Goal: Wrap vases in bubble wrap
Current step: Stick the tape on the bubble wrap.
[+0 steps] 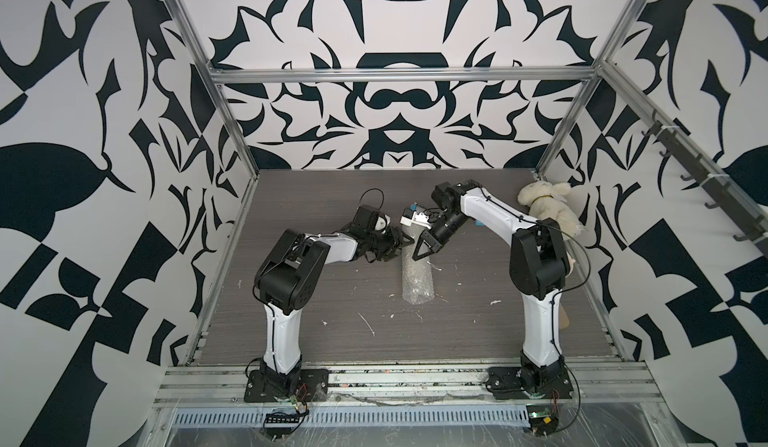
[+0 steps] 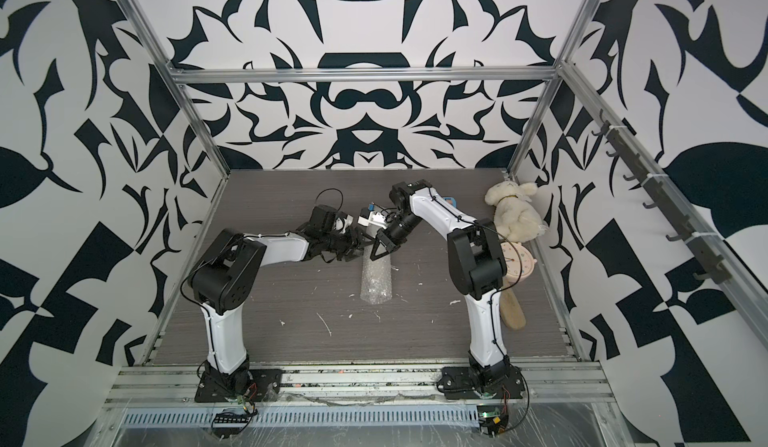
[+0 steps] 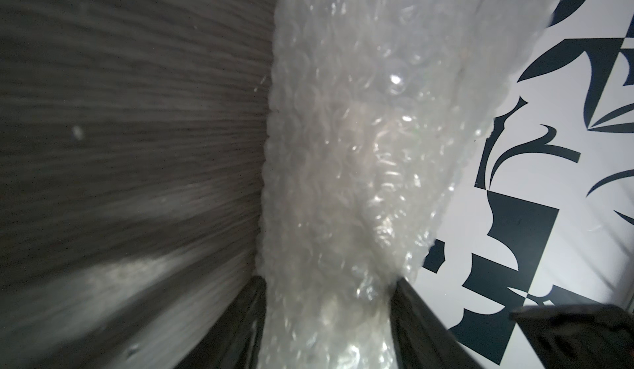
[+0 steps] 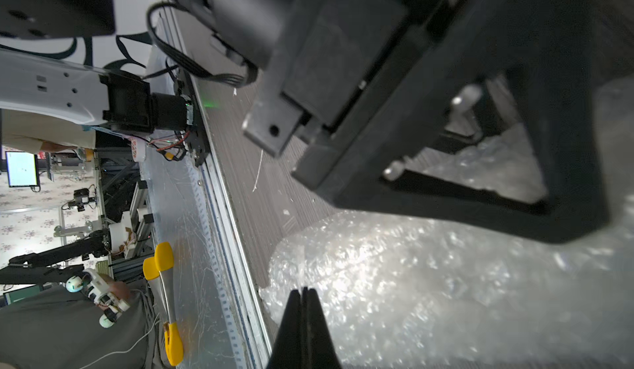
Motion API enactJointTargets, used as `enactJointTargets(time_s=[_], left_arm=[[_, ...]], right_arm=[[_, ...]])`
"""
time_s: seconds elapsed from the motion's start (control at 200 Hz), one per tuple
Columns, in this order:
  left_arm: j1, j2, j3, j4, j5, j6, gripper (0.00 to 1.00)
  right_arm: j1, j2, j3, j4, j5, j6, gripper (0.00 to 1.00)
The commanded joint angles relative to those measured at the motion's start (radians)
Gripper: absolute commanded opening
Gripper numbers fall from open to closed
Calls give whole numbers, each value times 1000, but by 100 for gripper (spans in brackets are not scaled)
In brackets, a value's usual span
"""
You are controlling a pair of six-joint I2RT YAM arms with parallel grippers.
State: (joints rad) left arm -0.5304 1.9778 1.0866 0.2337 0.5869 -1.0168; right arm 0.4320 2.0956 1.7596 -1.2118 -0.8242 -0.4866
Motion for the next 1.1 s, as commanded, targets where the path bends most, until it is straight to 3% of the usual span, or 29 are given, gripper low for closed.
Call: enactJointTargets(time_s=[0.0, 0.325, 1.095], left_arm=[[-6, 1, -20, -86, -31, 14, 60], [-6, 3, -23, -88, -34, 13, 60], [-4, -3, -18, -107, -33, 26, 60]], right_arm=[[-3, 14, 98, -105, 61, -48, 0], [1, 146, 289, -246, 131, -101, 0], [5, 230, 337, -273, 164, -70, 0]])
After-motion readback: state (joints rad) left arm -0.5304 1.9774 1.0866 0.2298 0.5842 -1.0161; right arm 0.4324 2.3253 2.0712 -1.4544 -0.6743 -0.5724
